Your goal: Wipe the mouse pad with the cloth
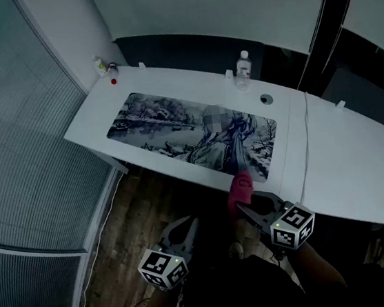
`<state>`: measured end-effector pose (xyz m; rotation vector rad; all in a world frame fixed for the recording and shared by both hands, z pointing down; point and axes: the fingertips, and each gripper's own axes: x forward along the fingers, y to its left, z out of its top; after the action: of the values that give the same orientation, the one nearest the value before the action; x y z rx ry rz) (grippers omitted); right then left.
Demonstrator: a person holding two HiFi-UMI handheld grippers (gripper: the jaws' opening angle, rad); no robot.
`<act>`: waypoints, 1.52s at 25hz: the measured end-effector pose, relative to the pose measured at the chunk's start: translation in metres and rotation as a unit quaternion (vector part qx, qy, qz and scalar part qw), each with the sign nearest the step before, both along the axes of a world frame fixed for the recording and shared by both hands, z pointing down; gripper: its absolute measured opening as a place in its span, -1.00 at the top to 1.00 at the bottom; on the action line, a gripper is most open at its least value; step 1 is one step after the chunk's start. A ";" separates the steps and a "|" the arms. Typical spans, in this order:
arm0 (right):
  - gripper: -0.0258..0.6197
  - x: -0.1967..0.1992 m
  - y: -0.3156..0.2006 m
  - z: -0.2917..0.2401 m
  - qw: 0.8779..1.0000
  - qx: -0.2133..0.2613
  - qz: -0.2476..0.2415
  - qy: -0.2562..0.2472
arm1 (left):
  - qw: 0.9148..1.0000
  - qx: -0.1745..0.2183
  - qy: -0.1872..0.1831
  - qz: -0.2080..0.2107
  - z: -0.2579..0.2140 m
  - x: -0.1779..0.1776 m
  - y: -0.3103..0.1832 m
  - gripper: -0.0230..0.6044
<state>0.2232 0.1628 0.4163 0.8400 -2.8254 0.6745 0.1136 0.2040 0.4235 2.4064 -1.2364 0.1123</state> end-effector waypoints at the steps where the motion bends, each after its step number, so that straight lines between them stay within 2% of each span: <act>1: 0.59 0.000 -0.001 0.000 1.000 0.000 0.000 0.000 | 1.000 0.001 0.000 0.001 -0.001 0.001 -0.001 0.91; 12: 0.59 -0.006 -0.004 -0.009 1.000 0.013 0.004 -0.002 | 1.000 0.010 0.000 0.001 -0.013 -0.010 -0.006 0.91; 18: 0.59 -0.014 -0.009 -0.008 1.000 0.006 0.013 -0.002 | 1.000 0.010 -0.001 0.007 -0.012 -0.020 -0.010 0.91; 26: 0.59 -0.040 -0.011 -0.009 1.000 0.000 0.029 -0.002 | 1.000 0.012 -0.002 0.022 -0.016 -0.047 -0.014 0.91; 38: 0.59 -0.095 -0.022 -0.007 0.997 -0.008 0.074 0.002 | 0.998 0.012 0.005 0.056 -0.013 -0.107 -0.031 0.91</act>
<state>0.1282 0.1409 0.4094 1.0538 -2.7714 0.7117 0.0066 0.1727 0.4109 2.4938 -1.1035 0.1187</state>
